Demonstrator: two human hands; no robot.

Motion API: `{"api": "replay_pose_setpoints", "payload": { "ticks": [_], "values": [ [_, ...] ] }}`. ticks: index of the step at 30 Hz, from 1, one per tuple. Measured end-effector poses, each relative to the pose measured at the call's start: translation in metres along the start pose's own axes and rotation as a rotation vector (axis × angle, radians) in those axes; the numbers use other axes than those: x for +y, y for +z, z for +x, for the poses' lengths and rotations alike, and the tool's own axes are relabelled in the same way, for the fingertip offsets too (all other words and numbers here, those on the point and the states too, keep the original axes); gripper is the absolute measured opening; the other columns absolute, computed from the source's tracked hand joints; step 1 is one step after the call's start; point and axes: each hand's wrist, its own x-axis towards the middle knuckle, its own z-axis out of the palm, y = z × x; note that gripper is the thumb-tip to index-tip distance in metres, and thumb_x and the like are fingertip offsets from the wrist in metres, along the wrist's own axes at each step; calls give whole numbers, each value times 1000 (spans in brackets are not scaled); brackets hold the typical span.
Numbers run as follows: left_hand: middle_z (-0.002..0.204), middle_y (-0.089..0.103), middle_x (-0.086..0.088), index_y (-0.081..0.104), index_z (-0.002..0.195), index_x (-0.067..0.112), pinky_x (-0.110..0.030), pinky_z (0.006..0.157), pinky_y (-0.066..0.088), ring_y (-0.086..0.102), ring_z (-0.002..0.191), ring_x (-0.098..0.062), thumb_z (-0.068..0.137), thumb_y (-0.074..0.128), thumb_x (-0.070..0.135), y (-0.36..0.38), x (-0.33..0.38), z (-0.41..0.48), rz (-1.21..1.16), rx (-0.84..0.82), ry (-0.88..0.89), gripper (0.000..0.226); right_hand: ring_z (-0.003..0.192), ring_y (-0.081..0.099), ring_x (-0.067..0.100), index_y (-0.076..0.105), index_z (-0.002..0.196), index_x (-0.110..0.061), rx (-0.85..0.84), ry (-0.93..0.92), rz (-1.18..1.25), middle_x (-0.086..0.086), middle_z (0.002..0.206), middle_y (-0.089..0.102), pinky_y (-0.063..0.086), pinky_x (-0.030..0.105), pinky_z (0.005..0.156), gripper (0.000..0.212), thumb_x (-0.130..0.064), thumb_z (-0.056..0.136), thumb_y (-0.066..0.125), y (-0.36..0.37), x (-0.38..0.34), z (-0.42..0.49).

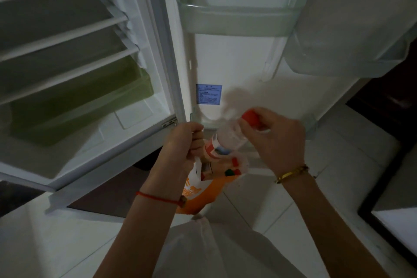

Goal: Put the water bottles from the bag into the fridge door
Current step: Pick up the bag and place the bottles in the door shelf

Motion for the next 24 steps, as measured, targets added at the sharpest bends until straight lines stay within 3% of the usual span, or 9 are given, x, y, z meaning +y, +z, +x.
{"api": "replay_pose_setpoints", "payload": {
  "ticks": [4, 6, 10, 14, 17, 21, 24],
  "values": [
    [31, 22, 10, 22, 59, 21, -11, 25, 15, 18, 20, -1, 97, 32, 0, -3, 4, 5, -30, 2, 16, 45, 62, 68, 17, 74, 89, -18, 168, -118, -17, 1, 69, 73, 56, 33, 60, 32, -48, 85, 63, -13, -12, 29],
    [30, 22, 10, 22, 58, 21, -10, 25, 14, 18, 20, -1, 98, 32, 1, -4, 5, 7, -25, 3, 15, 46, 63, 66, 17, 73, 89, -20, 176, -136, -41, 0, 68, 71, 55, 32, 61, 30, -47, 87, 62, -9, -14, 42],
    [33, 23, 10, 24, 58, 20, -12, 25, 15, 19, 22, -1, 97, 34, 0, -8, 6, 11, -42, 38, 13, 44, 64, 65, 17, 71, 95, -22, 96, -158, -139, 1, 69, 69, 54, 28, 62, 31, -49, 87, 58, 21, -9, 62],
    [34, 24, 10, 27, 58, 18, -11, 25, 15, 19, 22, -1, 96, 35, 0, -9, 6, 15, -60, 64, 1, 43, 63, 63, 21, 69, 93, -21, -27, -144, -175, 4, 68, 67, 39, 21, 59, 29, -47, 87, 59, 61, 1, 81],
    [34, 25, 10, 27, 58, 18, -11, 26, 15, 20, 23, -1, 95, 38, 0, -11, 4, 17, -48, 71, 11, 43, 71, 65, 24, 69, 96, -20, -117, -126, -178, 6, 76, 71, 37, 21, 62, 30, -47, 88, 57, 83, 5, 93],
    [35, 27, 10, 28, 59, 18, -12, 26, 18, 21, 25, -1, 94, 39, 0, -15, 1, 19, -44, 60, 3, 41, 78, 66, 25, 68, 98, -18, -184, -122, -196, 6, 83, 72, 45, 27, 67, 34, -48, 91, 54, 103, 7, 99],
    [36, 27, 10, 27, 60, 18, -12, 26, 18, 21, 25, -2, 95, 38, 1, -16, 0, 20, -24, 50, 1, 41, 84, 66, 28, 66, 104, -16, -227, -109, -209, 9, 91, 71, 38, 26, 67, 39, -50, 92, 52, 114, 6, 97]
  ]
}}
